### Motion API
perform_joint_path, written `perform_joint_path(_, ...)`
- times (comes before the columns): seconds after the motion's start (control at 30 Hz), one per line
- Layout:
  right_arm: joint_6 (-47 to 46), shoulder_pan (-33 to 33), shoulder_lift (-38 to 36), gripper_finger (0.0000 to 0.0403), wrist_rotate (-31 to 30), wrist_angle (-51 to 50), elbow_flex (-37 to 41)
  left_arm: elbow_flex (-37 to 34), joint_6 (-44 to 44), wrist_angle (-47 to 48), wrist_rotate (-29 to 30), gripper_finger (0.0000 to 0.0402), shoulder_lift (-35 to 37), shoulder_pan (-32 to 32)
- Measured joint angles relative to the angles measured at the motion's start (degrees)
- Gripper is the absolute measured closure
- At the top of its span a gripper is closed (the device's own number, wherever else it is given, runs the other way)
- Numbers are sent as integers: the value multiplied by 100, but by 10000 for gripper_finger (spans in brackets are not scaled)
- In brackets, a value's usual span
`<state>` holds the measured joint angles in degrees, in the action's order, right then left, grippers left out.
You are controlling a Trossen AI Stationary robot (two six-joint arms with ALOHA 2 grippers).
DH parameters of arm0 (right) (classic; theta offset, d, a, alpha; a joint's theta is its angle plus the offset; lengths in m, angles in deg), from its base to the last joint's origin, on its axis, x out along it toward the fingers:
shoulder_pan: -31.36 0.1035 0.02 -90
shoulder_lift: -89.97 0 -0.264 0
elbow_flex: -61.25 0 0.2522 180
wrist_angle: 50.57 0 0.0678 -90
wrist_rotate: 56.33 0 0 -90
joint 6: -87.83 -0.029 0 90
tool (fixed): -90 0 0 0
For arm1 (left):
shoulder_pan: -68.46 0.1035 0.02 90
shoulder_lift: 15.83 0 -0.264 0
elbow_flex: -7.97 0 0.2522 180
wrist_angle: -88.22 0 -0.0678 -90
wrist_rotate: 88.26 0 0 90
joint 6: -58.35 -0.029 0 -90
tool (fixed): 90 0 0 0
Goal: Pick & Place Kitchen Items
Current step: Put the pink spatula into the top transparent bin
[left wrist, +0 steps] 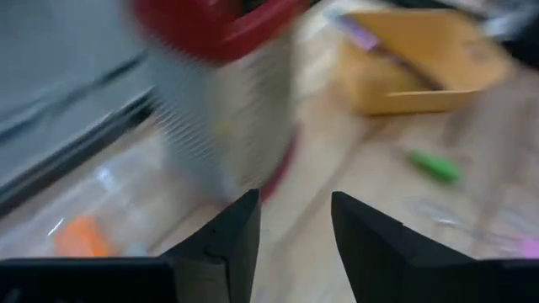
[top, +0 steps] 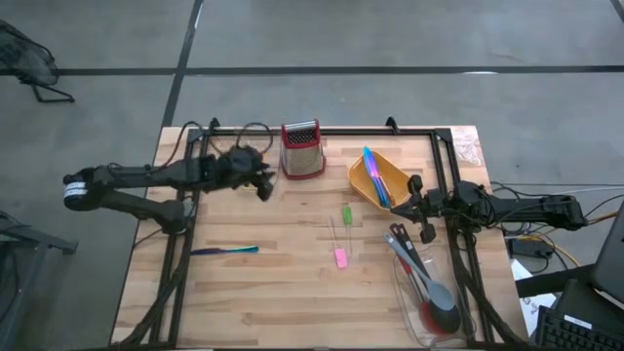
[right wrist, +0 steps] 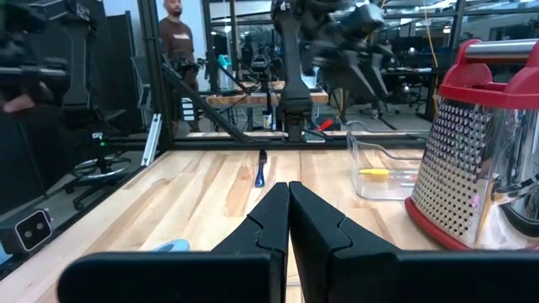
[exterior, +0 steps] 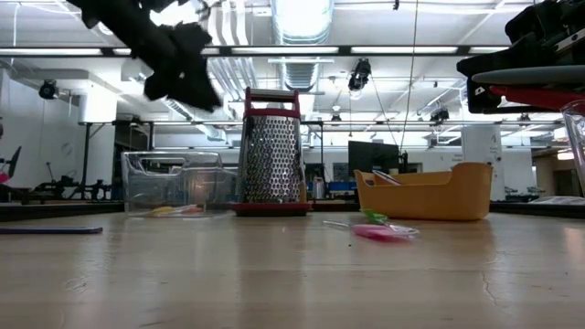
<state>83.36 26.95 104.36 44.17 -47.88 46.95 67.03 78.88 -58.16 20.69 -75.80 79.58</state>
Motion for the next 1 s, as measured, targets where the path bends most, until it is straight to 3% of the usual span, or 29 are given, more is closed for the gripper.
perform_joint_path(0.2, 0, 0, 0, 394, -1, 0, 0, -7, -632, -940, 265, 248, -167, -918)
perform_joint_path(0.43, 0, 0, 0, 394, -1, 0, 0, -11, -1059, -1573, 8, 247, -778, -1536)
perform_joint_path(0.73, 0, 0, 0, 394, -2, 0, 0, 326, -1611, -1640, -805, 246, -1976, -1639)
perform_joint_path(1.0, 0, 0, 0, 394, -2, 0, 0, 1155, -2177, -1631, -1465, 246, -3082, -1667)
